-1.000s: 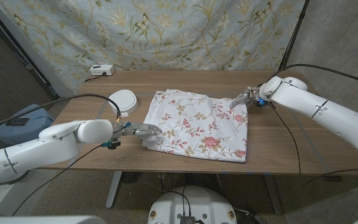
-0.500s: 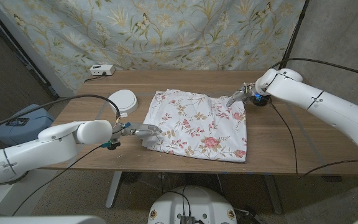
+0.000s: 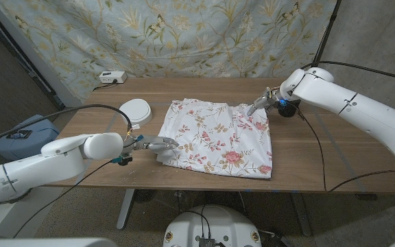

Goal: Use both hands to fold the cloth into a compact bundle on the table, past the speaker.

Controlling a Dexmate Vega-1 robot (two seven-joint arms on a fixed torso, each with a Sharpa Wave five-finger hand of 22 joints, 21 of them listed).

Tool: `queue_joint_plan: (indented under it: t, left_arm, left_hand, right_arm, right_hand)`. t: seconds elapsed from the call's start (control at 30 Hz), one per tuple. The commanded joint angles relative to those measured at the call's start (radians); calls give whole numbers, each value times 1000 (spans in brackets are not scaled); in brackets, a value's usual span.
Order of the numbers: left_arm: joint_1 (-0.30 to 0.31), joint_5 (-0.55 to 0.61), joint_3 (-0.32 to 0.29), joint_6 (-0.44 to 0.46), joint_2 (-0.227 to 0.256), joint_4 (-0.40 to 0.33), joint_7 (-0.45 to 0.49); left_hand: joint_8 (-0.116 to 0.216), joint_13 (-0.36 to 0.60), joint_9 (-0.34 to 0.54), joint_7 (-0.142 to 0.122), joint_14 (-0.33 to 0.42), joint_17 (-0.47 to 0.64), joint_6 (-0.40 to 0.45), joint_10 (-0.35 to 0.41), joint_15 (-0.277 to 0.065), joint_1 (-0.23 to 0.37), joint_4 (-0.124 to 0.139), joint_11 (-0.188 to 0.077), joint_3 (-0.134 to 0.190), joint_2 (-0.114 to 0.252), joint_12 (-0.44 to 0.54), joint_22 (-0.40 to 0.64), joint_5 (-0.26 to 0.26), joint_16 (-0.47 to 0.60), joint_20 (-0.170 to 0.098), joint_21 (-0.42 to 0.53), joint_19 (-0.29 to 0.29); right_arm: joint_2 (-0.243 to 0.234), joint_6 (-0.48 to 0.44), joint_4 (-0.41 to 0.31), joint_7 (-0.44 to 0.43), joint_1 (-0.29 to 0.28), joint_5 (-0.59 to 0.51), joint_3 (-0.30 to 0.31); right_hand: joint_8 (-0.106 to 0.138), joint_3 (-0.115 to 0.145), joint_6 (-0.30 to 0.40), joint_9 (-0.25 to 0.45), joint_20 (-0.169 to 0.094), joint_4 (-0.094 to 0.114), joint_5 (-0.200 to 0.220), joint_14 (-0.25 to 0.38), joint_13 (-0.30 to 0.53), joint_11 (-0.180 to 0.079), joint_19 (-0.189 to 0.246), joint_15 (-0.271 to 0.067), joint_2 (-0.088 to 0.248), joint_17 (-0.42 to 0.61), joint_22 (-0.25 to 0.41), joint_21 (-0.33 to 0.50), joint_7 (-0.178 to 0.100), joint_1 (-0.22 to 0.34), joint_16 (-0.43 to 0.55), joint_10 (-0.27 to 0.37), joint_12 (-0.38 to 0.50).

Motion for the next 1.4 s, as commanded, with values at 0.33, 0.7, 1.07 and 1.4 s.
queue_joint_plan:
  t: [0.33,0.7,1.07,1.4]
  left_arm:
    - [8,-43,-9,-16,-4,22,15]
    - [15,-66,-17,-35,0,36,31]
    - [19,-81,-21,-39,3,40,41]
    - [16,-94,-20,-57,-5,54,43]
  left_hand:
    - [-1,3,0,-5,6,0,6,3,-2,15,-3,1,17,2,-2,4,1,0,0,4,10]
    - [-1,3,0,-5,8,-1,7,4,-2,18,-6,1,22,0,-2,4,1,0,1,5,13]
    - [0,2,0,-2,10,-2,13,5,-1,23,-11,2,28,-1,-2,4,1,-1,2,4,14]
    - [2,2,0,-3,13,-5,20,9,-4,30,-18,0,36,-3,-2,4,1,-3,-1,4,16]
  right_arm:
    - [37,-37,20,10,83,48,-29]
    - [82,-43,49,20,130,60,-64]
    - [128,-44,94,63,208,39,-136]
    - [152,-53,114,95,263,31,-167]
  right_hand:
    - [13,10,42,2,5,0,-6,17,10,13,12,-1,5,10,6,17,67,30,-13,5,-9]
    - [18,10,37,4,10,1,-9,19,12,19,11,-1,8,14,6,25,70,39,-28,2,-15]
    - [22,8,31,6,13,2,-11,23,18,22,10,-1,10,19,6,33,77,46,-40,-3,-18]
    - [25,7,23,8,16,2,-12,28,21,30,10,-1,12,27,6,42,83,55,-52,-5,-22]
